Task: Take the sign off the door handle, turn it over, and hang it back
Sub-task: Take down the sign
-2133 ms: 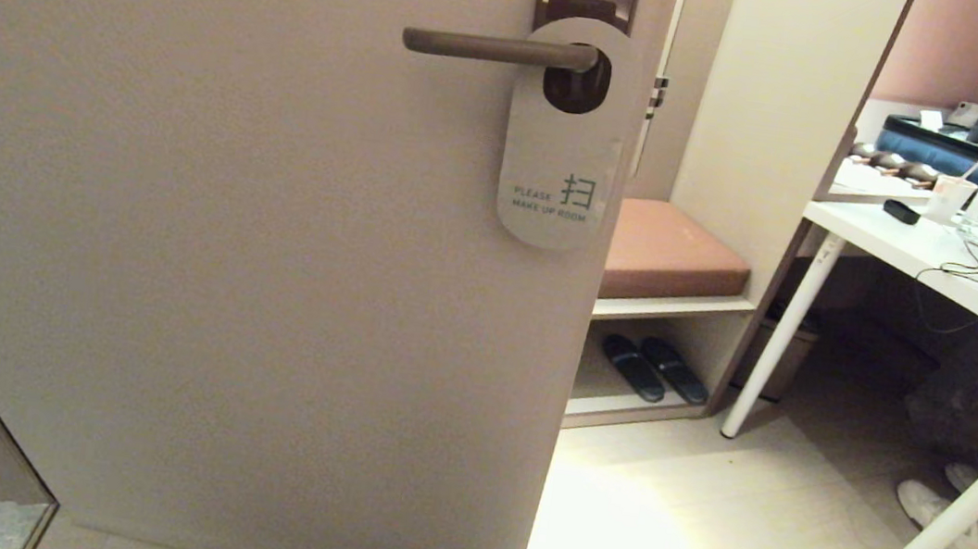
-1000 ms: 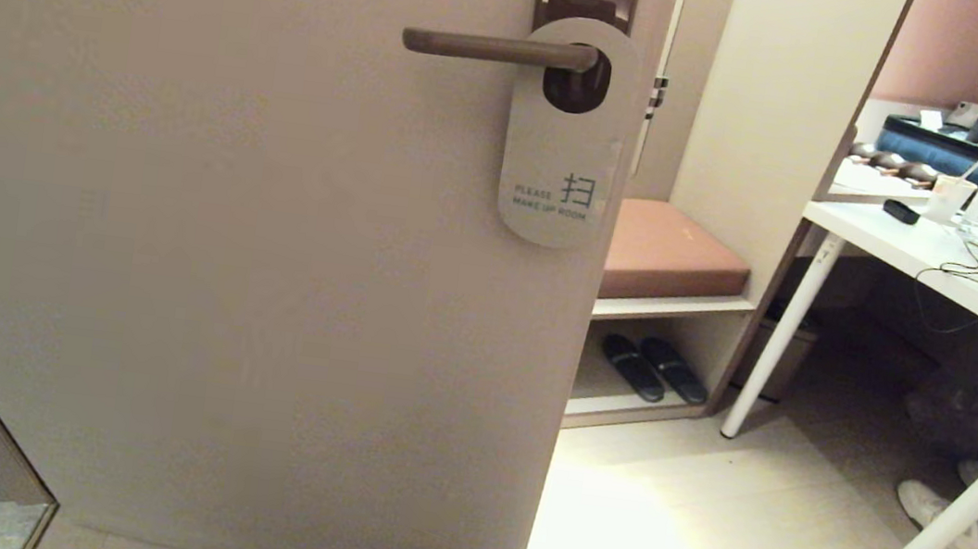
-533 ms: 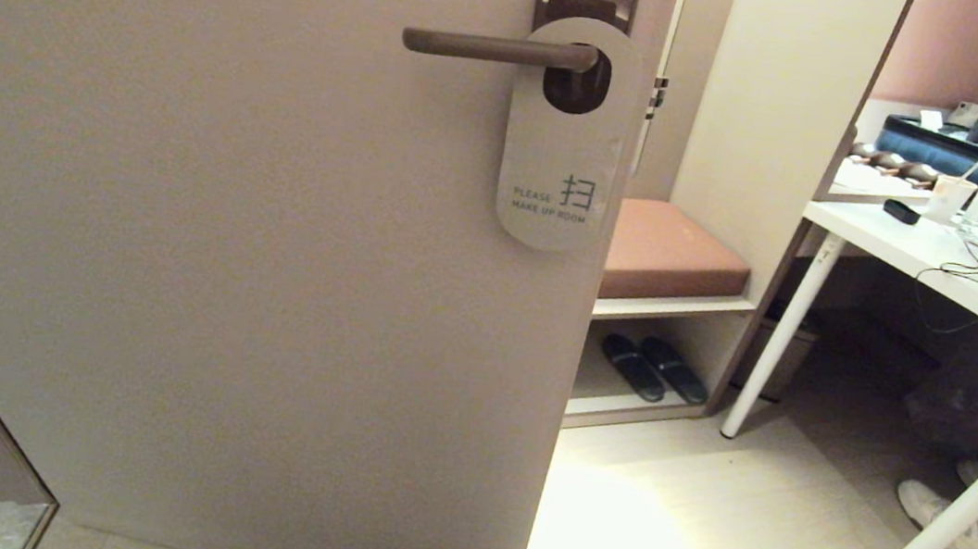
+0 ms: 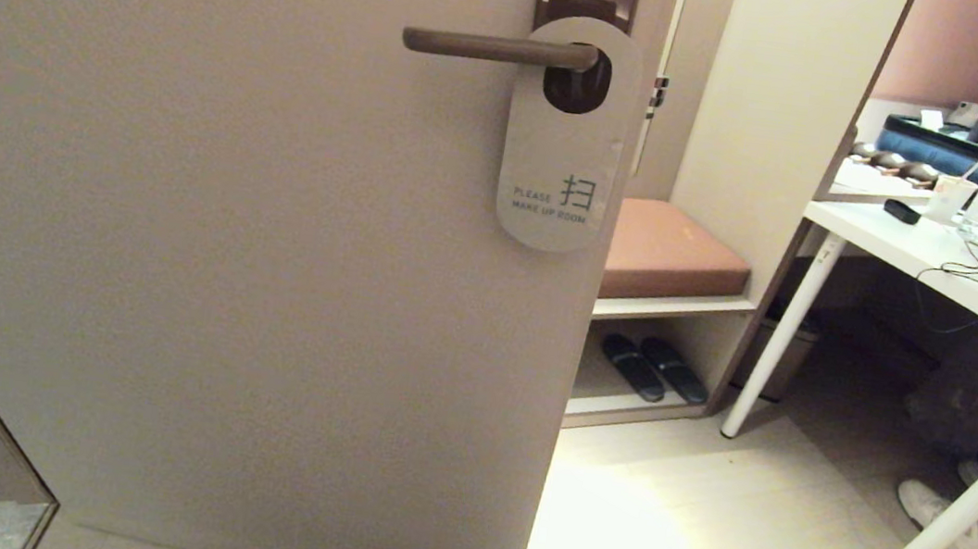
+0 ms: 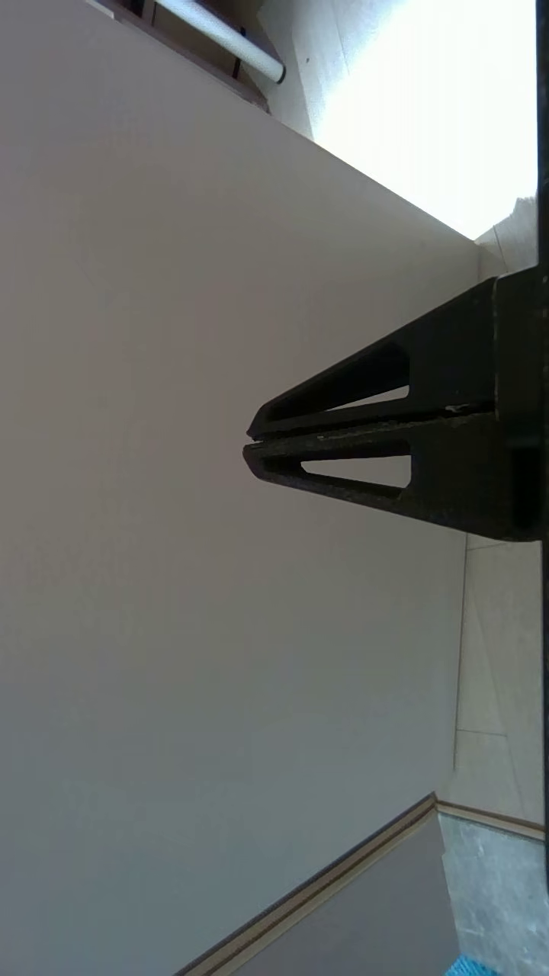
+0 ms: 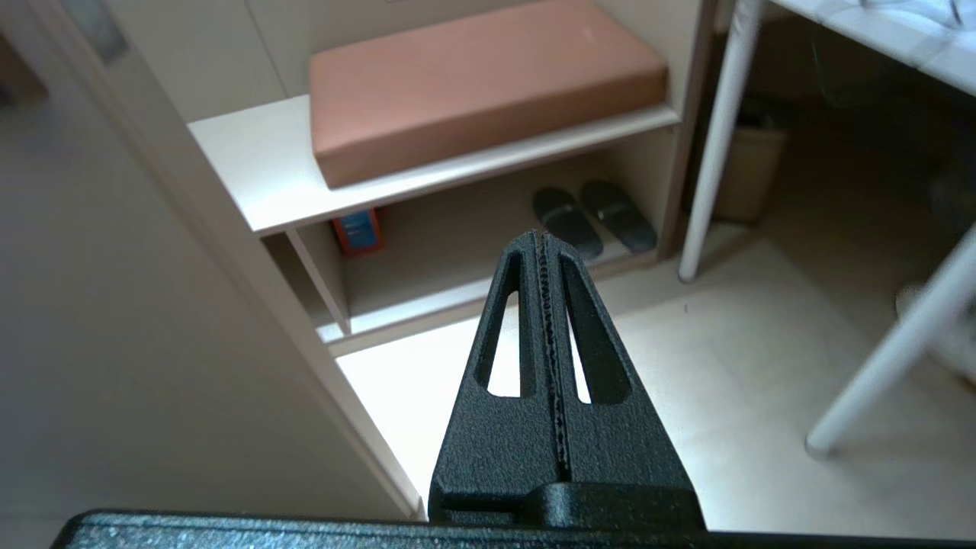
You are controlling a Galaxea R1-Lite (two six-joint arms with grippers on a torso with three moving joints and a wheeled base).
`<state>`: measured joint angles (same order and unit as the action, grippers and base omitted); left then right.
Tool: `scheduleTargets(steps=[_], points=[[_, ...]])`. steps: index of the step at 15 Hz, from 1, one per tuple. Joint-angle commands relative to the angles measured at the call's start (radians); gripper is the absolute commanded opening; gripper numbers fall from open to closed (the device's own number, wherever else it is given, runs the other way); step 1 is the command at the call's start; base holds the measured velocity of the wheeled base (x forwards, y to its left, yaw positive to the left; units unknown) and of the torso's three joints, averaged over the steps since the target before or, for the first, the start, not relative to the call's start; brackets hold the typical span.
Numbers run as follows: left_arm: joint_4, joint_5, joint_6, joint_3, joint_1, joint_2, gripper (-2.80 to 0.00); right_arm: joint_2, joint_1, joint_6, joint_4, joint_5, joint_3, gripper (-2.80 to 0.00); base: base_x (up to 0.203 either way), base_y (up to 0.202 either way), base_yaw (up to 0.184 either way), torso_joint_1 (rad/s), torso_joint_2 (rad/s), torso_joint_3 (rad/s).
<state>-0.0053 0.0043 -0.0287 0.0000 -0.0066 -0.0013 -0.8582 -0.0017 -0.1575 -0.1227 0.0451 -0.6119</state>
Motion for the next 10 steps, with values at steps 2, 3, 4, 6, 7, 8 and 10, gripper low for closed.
scheduleTargets(steps=[2, 3, 4, 6, 7, 8, 10], points=[[-0.001, 0.0, 0.0, 0.0, 0.0, 0.001, -2.8, -0.206, 0.003, 0.03, -0.02, -0.039, -0.125, -2.8, 0.0, 0.0, 0.0, 0.0, 0.0, 0.0], [-0.001, 0.0, 0.0, 0.0, 0.0, 0.001, -2.8, -0.248, 0.003, 0.042, -0.024, -0.087, -0.174, -2.8, 0.0, 0.0, 0.0, 0.0, 0.0, 0.0], [0.001, 0.0, 0.0, 0.0, 0.0, 0.001, -2.8, -0.281, 0.003, 0.05, -0.026, -0.141, -0.216, -2.8, 0.0, 0.0, 0.0, 0.0, 0.0, 0.0], [-0.001, 0.0, 0.0, 0.0, 0.0, 0.001, -2.8, -0.33, 0.003, 0.099, -0.028, -0.246, -0.265, -2.8, 0.0, 0.0, 0.0, 0.0, 0.0, 0.0], [-0.001, 0.0, 0.0, 0.0, 0.0, 0.001, -2.8, -0.35, 0.003, 0.136, -0.028, -0.311, -0.283, -2.8, 0.0, 0.0, 0.0, 0.0, 0.0, 0.0], [-0.001, 0.0, 0.0, 0.0, 0.0, 0.001, -2.8, -0.367, 0.003, 0.168, -0.028, -0.373, -0.299, -2.8, 0.0, 0.0, 0.0, 0.0, 0.0, 0.0], [-0.001, 0.0, 0.0, 0.0, 0.0, 0.001, -2.8, -0.402, 0.005, 0.223, -0.028, -0.533, -0.331, -2.8, 0.0, 0.0, 0.0, 0.0, 0.0, 0.0]])
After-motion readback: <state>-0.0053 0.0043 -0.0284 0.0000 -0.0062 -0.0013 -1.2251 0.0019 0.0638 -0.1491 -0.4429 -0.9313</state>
